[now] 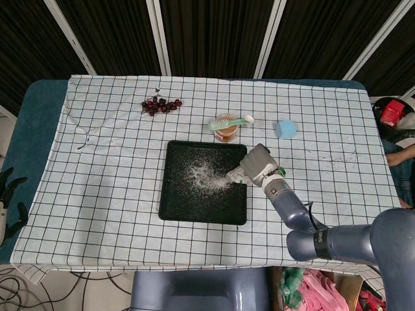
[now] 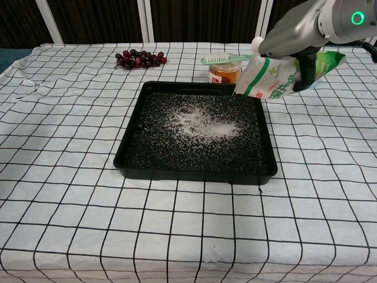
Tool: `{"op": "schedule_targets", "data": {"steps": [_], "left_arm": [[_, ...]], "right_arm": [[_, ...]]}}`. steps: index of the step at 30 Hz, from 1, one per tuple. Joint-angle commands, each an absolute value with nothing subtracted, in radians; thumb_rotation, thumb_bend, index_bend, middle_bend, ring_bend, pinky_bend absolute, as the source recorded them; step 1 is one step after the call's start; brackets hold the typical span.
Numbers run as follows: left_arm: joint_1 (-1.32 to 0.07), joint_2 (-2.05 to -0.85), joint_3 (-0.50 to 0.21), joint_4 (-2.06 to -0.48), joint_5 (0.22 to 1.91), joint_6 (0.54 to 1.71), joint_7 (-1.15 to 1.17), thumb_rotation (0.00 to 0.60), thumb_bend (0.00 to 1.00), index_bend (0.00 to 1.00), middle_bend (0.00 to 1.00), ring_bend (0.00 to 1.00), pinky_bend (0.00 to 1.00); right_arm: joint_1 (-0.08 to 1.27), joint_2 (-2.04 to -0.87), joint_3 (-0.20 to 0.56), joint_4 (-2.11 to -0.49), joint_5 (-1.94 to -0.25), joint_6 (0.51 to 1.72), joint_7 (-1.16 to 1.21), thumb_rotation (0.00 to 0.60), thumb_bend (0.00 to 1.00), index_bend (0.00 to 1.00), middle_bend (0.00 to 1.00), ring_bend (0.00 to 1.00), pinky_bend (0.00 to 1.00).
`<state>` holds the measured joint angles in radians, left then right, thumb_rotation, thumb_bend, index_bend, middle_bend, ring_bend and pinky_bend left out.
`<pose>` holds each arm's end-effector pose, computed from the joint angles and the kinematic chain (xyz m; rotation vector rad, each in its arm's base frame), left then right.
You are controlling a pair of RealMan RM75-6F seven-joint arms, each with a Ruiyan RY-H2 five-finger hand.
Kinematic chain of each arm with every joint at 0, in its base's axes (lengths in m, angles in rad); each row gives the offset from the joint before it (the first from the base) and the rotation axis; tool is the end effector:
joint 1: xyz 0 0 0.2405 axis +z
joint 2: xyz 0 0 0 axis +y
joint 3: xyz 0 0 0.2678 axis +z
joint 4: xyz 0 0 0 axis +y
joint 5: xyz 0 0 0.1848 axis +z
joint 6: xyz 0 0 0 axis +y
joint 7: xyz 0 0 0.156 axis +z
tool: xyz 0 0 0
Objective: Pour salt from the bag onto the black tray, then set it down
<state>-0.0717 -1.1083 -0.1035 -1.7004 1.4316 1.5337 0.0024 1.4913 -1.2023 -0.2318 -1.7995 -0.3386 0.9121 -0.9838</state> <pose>-0.3016 0.1955 0.2021 -1.2437 -0.9225 -0.9853 -0.0609 -0.4010 0.0743 2.1262 -0.2885 0.1758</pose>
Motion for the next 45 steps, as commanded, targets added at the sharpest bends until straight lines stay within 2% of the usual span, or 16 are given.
{"op": "schedule_targets", "data": {"steps": [1,26,45], "left_arm": [[-0.072,-1.108,-0.104,-1.701,1.431,1.534,0.002,0.6,0.66,0.21,0.03,0.0,0.0],[-0.071,-1.108,-0.104,-1.702,1.432,1.535,0.003,0.6,0.65,0.21,0.03,0.0,0.0],[-0.071,-1.108,-0.104,-1.701,1.433,1.535,0.002,0.6,0.65,0.21,0.03,0.0,0.0]], "right_arm": [[1.489,-1.205,-0.229,-1.804,-0.339,0.919,-0.994,0.6,0.45,0.53,0.42,0.43,0.38],[1.455,-1.223,-0.198,-1.842,-0.389,1.019,-1.099,0.6,0.45,0.53,0.41,0.43,0.38],[1.425,-1.219,-0.158,-1.855,-0.394,1.017,-1.105,0.6,0.45,0.52,0.4,0.42,0.38]]}}
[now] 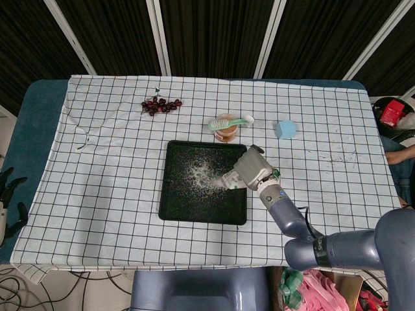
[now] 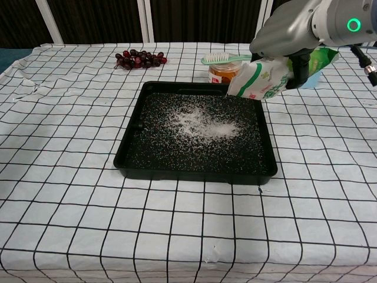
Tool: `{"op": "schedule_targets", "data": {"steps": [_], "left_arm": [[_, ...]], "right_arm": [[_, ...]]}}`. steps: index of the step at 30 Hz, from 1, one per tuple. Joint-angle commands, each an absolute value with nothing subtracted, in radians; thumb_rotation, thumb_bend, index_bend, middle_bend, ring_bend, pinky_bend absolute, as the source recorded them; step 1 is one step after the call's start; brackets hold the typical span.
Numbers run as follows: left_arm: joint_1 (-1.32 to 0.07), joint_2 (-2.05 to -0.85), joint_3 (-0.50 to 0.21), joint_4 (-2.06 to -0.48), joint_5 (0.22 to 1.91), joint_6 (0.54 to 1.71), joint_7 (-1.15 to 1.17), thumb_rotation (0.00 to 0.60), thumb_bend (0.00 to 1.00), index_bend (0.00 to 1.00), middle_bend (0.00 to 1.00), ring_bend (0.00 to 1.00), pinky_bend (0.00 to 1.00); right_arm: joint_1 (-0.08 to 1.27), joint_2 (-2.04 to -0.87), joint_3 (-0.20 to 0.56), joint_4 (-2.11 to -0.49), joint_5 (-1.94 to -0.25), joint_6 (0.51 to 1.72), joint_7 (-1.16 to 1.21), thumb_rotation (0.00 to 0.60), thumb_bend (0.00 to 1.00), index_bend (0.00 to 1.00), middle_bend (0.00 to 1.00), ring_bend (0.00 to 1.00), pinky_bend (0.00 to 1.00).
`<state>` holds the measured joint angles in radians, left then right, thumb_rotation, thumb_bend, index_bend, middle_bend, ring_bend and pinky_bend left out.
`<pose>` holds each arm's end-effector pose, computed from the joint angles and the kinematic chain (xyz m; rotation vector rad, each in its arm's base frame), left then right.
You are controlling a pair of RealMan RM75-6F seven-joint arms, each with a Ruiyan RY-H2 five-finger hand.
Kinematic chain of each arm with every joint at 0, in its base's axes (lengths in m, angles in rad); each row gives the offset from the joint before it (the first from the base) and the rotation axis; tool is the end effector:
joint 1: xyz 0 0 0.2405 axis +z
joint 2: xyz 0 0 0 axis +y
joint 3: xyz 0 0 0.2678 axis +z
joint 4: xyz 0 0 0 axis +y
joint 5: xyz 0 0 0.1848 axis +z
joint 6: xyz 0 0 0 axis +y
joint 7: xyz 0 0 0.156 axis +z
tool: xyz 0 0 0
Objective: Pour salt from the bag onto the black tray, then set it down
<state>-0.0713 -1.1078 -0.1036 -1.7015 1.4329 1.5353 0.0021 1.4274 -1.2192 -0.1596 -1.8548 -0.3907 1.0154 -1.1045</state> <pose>-0.3012 0.1954 0.2024 -1.2434 -0.9215 -0.9873 -0.0526 -0.3897 0.0705 2.1086 -0.1865 0.2208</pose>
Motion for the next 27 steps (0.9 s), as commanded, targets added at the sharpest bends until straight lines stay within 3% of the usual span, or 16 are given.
{"op": "schedule_targets", "data": {"steps": [1,8,14,22,27], "left_arm": [[-0.071,-1.108,-0.104,-1.702,1.432,1.535,0.001,0.6,0.65,0.21,0.03,0.0,0.0],[-0.071,-1.107,-0.104,-1.702,1.432,1.535,0.001,0.6,0.66,0.21,0.03,0.0,0.0],[-0.071,-1.109,-0.103,-1.701,1.433,1.535,0.006,0.6,0.66,0.21,0.03,0.0,0.0],[-0.071,-1.11,-0.103,-1.701,1.432,1.536,0.008,0.6,0.66,0.21,0.03,0.0,0.0],[-0.071,-1.111,-0.104,-1.7,1.429,1.534,0.009,0.6,0.65,0.21,0.03,0.0,0.0]], "right_arm": [[1.421,-1.218,-0.154,-1.855,-0.398,1.019,-1.1,0.6,0.44,0.52,0.4,0.42,0.39],[1.293,-1.176,-0.013,-1.87,-0.454,0.894,-0.727,0.6,0.43,0.52,0.4,0.43,0.39],[1.122,-1.176,0.11,-1.822,-0.661,0.795,-0.335,0.6,0.43,0.52,0.4,0.43,0.39],[0.945,-1.26,0.183,-1.693,-0.902,0.838,0.007,0.6,0.43,0.54,0.39,0.43,0.39],[0.859,-1.316,0.211,-1.627,-0.969,0.892,0.178,0.6,0.43,0.55,0.39,0.43,0.39]]}}
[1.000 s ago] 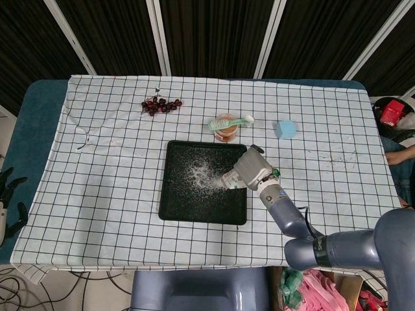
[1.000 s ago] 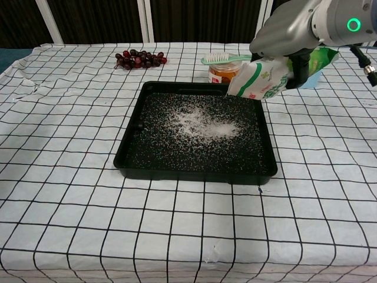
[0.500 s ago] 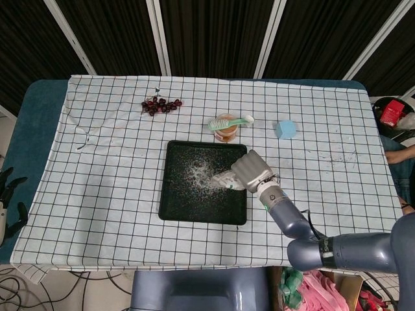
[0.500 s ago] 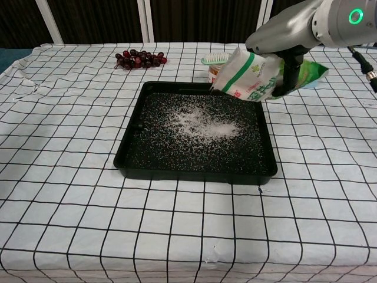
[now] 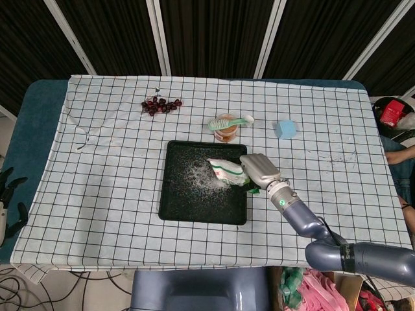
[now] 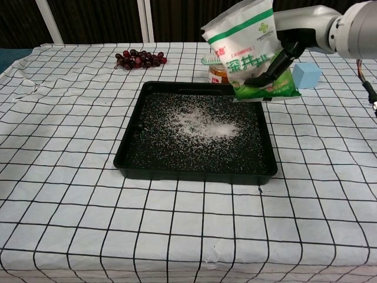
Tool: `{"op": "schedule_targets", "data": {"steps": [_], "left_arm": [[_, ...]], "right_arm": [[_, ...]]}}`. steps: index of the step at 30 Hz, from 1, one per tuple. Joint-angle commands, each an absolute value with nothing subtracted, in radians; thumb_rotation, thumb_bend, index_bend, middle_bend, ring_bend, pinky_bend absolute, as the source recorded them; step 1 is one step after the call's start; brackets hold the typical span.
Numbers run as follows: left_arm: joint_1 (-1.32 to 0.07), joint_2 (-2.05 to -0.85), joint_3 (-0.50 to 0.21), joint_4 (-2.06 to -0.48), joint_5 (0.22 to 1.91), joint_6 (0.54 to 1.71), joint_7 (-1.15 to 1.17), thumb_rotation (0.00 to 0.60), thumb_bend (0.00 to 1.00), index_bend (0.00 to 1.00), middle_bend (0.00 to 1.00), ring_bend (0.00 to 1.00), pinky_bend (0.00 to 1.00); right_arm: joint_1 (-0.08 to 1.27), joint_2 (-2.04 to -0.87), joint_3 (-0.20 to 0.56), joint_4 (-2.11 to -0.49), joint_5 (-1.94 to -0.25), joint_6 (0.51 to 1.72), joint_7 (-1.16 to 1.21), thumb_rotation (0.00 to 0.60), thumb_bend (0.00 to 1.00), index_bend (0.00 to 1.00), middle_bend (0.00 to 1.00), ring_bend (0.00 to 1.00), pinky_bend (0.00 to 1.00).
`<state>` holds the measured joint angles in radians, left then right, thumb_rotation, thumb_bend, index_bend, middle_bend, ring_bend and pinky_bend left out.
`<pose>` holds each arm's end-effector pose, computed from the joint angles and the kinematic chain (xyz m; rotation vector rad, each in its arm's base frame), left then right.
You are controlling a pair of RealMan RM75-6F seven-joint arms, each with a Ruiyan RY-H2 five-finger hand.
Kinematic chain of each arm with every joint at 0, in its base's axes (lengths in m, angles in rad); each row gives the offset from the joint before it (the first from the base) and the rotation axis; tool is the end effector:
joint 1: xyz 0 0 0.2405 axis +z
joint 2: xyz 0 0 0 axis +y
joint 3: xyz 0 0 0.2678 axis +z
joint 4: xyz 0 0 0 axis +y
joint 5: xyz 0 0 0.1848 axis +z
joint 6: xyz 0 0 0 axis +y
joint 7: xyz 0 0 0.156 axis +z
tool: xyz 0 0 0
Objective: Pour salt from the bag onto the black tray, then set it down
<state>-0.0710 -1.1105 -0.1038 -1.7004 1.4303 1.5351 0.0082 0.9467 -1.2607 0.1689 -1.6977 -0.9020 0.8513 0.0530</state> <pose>-0.3017 0.1953 0.2017 -1.2425 -0.9199 -0.9819 -0.1041 -0.3846 0.0714 1.8036 -1.3529 1.1003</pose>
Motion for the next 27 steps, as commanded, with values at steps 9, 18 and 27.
{"op": "schedule_targets", "data": {"steps": [9,18,27], "left_arm": [[-0.071,-1.112,-0.104,-1.7,1.429,1.535,0.012,0.6,0.66,0.21,0.03,0.0,0.0],[-0.071,-1.112,-0.104,-1.7,1.429,1.535,0.012,0.6,0.66,0.21,0.03,0.0,0.0],[-0.07,-1.11,-0.104,-1.701,1.43,1.537,0.01,0.6,0.66,0.21,0.03,0.0,0.0]], "right_arm": [[0.751,-1.393,0.206,-1.497,-1.036,0.954,0.326,0.6,0.43,0.55,0.38,0.42,0.39],[0.668,-1.505,0.206,-1.407,-1.046,1.076,0.311,0.6,0.4,0.55,0.36,0.41,0.39],[0.635,-1.609,0.204,-1.319,-1.066,1.095,0.294,0.6,0.38,0.55,0.35,0.41,0.39]]}}
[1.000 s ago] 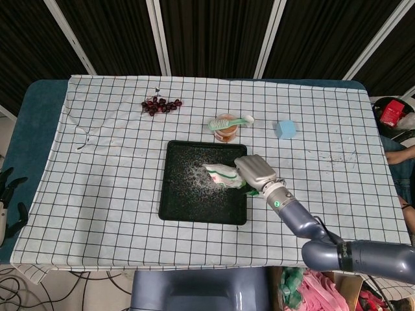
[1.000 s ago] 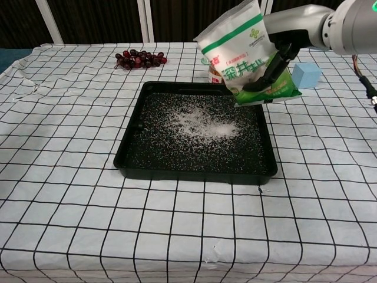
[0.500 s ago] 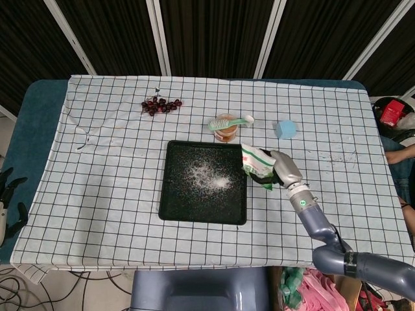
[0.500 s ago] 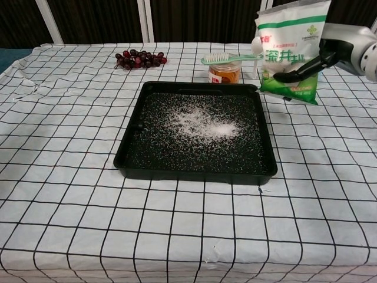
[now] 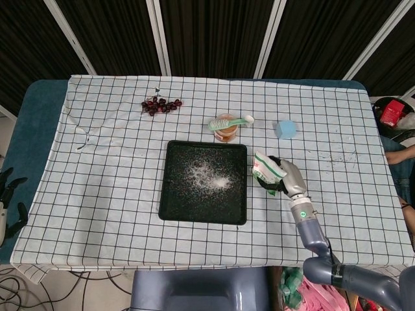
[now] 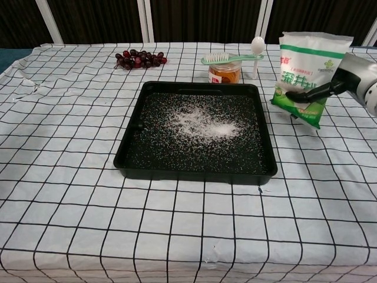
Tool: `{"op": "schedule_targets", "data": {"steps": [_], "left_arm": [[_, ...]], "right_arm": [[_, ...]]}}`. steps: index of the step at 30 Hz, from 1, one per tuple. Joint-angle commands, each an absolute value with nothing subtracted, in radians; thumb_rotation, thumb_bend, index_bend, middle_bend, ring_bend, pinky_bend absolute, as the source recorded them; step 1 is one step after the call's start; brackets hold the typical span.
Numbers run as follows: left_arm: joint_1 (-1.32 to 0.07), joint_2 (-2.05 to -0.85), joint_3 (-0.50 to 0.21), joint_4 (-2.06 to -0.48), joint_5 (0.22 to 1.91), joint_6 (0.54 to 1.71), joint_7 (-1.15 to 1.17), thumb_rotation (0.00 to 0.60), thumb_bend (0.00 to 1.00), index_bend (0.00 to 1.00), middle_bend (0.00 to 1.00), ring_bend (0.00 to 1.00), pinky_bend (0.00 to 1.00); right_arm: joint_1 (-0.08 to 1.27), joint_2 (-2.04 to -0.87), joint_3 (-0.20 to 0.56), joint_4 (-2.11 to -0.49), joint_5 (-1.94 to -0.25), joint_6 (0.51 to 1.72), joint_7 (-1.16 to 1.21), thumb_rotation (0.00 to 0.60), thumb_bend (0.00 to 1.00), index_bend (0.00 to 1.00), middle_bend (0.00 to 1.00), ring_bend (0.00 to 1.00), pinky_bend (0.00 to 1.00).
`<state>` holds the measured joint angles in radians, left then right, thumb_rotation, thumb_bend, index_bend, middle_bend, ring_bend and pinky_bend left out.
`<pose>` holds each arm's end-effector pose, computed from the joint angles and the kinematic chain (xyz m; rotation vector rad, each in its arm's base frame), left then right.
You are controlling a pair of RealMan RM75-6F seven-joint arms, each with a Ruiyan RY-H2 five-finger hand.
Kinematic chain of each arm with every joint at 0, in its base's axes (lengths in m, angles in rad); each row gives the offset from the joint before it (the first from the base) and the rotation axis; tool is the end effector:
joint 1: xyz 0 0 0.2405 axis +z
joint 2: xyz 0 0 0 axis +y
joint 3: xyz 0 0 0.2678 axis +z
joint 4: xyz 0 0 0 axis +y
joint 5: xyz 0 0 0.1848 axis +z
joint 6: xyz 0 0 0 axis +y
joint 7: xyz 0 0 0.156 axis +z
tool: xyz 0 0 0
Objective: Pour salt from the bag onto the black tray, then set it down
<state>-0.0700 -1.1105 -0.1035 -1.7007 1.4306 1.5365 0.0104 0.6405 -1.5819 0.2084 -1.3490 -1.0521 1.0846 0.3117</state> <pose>-0.3018 0.1949 0.2019 -1.2423 -0.9181 -0.9803 -0.2125 -0.3656 0.0297 1.2824 -1.5118 1.3077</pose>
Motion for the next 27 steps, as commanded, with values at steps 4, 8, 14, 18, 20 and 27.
{"op": "schedule_targets", "data": {"steps": [4,8,14,18,20,27], "left_arm": [[-0.07,-1.11,-0.104,-1.701,1.429,1.535,0.009,0.6,0.66,0.21,0.03,0.0,0.0],[-0.07,-1.108,-0.105,-1.702,1.428,1.535,0.007,0.6,0.65,0.21,0.03,0.0,0.0],[-0.07,-1.107,-0.105,-1.702,1.427,1.534,0.004,0.6,0.65,0.21,0.03,0.0,0.0],[-0.07,-1.107,-0.104,-1.702,1.429,1.534,0.005,0.6,0.65,0.21,0.03,0.0,0.0],[-0.07,-1.107,-0.104,-1.702,1.43,1.535,0.005,0.6,0.65,0.21,0.03,0.0,0.0],[-0.07,-1.105,-0.105,-1.703,1.427,1.533,0.003,0.6,0.66,0.2,0.03,0.0,0.0]], "right_arm": [[0.633,-1.671,0.204,-1.248,-1.088,1.124,0.25,0.6,0.37,0.56,0.35,0.41,0.39],[0.631,-1.711,0.218,-1.205,-1.089,1.125,0.225,0.6,0.37,0.56,0.35,0.4,0.39],[0.626,-1.743,0.232,-1.169,-1.097,1.115,0.21,0.6,0.36,0.56,0.34,0.4,0.39],[0.625,-1.759,0.251,-1.17,-1.085,1.104,0.201,0.6,0.34,0.56,0.33,0.39,0.39],[0.627,-1.765,0.264,-1.174,-1.075,1.091,0.199,0.6,0.31,0.55,0.31,0.37,0.39],[0.62,-1.74,0.284,-1.224,-1.04,1.031,0.188,0.6,0.2,0.49,0.27,0.32,0.39]]}}
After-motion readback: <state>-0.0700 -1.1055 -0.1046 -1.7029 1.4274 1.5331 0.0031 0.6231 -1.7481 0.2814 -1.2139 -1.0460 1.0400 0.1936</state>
